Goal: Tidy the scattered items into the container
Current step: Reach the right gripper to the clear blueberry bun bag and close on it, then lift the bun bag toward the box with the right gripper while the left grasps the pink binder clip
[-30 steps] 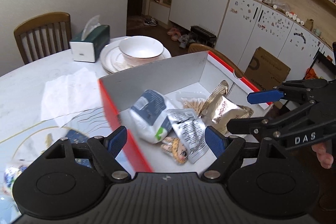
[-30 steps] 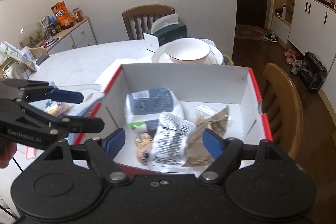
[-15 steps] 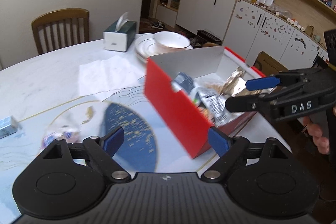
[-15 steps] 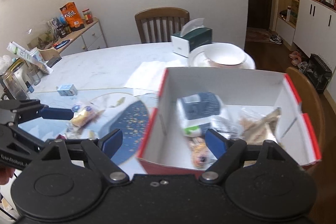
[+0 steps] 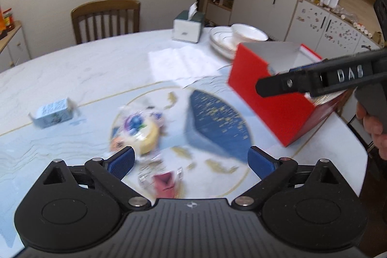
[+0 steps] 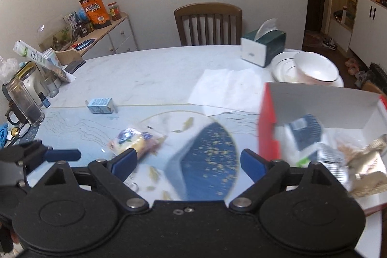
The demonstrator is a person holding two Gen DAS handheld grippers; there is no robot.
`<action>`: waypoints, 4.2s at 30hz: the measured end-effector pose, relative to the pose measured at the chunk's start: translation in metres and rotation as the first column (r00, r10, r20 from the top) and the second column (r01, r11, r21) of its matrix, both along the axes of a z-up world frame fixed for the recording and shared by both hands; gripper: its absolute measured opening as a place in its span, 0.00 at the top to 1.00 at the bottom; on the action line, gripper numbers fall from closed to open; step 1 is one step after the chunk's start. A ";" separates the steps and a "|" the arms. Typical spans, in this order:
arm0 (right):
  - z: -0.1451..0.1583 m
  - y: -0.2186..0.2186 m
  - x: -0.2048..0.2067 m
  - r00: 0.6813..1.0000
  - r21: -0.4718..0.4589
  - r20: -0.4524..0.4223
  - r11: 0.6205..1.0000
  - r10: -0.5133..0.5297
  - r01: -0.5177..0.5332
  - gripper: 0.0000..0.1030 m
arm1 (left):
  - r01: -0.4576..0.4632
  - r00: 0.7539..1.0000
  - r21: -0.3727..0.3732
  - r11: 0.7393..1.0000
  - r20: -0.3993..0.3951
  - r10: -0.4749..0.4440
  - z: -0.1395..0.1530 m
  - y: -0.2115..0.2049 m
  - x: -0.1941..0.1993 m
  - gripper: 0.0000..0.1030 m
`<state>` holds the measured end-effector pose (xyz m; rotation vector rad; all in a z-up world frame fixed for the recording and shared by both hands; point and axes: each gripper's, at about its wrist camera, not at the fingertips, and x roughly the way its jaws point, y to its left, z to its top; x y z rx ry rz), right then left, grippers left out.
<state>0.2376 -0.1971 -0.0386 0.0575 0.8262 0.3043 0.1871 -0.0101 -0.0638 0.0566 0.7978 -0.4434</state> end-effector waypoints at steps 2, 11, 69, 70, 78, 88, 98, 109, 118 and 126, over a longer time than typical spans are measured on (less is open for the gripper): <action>-0.004 0.014 0.006 1.000 -0.008 -0.007 1.000 0.003 -0.003 0.09 | -0.006 1.000 0.000 1.000 -0.010 0.006 -0.006 0.009 0.002 0.03; -0.032 0.069 0.040 0.997 -0.057 -0.071 0.998 0.006 -0.010 0.07 | -0.031 0.998 0.023 0.999 -0.054 0.032 -0.040 0.028 0.012 0.03; -0.102 0.140 0.111 0.950 -0.045 -0.305 0.996 0.063 -0.080 0.39 | 0.009 1.000 0.132 0.991 0.003 -0.010 -0.087 -0.004 0.023 0.47; -0.101 0.140 0.111 0.951 -0.041 -0.304 0.996 0.062 -0.078 0.41 | 0.010 1.000 0.132 0.991 0.004 -0.011 -0.087 -0.004 0.023 0.47; -0.097 0.128 0.109 0.956 -0.025 -0.289 0.998 0.048 -0.058 0.49 | 0.007 1.000 0.111 0.994 0.000 -0.007 -0.088 -0.004 0.025 0.48; -0.068 0.099 0.100 0.972 -0.034 -0.232 0.999 0.033 -0.042 0.50 | -0.043 0.999 0.078 0.996 -0.005 0.043 -0.086 0.010 0.026 0.49; -0.049 0.073 0.072 0.974 -0.038 -0.220 0.998 0.047 -0.057 0.50 | -0.081 0.997 0.052 0.995 -0.009 0.082 -0.075 0.028 0.024 0.49; -0.041 0.043 0.045 0.976 -0.044 -0.218 0.999 0.016 -0.027 0.50 | -0.107 0.994 0.037 0.994 -0.014 0.108 -0.072 0.036 0.022 0.57; -0.028 0.030 0.025 0.980 -0.028 -0.197 0.999 0.028 -0.035 0.50 | -0.146 0.989 0.004 0.989 -0.006 0.146 -0.062 0.041 0.018 0.59; -0.015 0.007 0.017 0.985 -0.014 -0.170 1.000 0.008 -0.010 0.50 | -0.159 0.987 -0.018 0.987 -0.005 0.159 -0.058 0.038 0.011 0.67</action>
